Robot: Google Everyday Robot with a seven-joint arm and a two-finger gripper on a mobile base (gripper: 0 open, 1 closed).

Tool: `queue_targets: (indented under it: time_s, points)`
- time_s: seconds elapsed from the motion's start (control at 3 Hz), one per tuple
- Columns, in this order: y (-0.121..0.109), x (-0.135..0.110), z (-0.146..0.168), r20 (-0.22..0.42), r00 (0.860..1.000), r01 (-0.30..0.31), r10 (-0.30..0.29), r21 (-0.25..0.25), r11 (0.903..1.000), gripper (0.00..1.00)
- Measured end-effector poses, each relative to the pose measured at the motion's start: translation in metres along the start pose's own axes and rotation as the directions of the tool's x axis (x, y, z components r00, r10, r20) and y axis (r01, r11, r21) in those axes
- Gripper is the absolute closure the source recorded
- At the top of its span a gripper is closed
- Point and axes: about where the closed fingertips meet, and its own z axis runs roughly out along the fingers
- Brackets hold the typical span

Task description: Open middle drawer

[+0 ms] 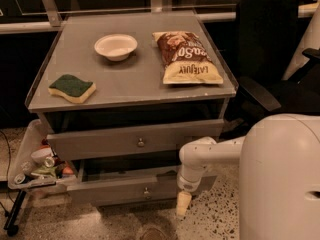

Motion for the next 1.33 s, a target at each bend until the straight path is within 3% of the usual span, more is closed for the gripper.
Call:
queue_targets:
  time_s: [0.33, 0.67, 1.0, 1.33]
  points:
    - [0.015, 0.017, -0.004, -0.015, 1.000, -0.021, 0.020, -0.016, 0.9997, 0.00]
    - [0.039, 0.046, -0.017, -0.023, 0.996, -0.091, 0.090, -0.036, 0.9952, 0.00]
    - [0.039, 0.046, -0.017, -0.023, 0.996, -0.091, 0.090, -0.036, 0.9952, 0.00]
    - [0.071, 0.078, -0.023, -0.039, 0.988, -0.154, 0.152, -0.064, 0.9859, 0.00]
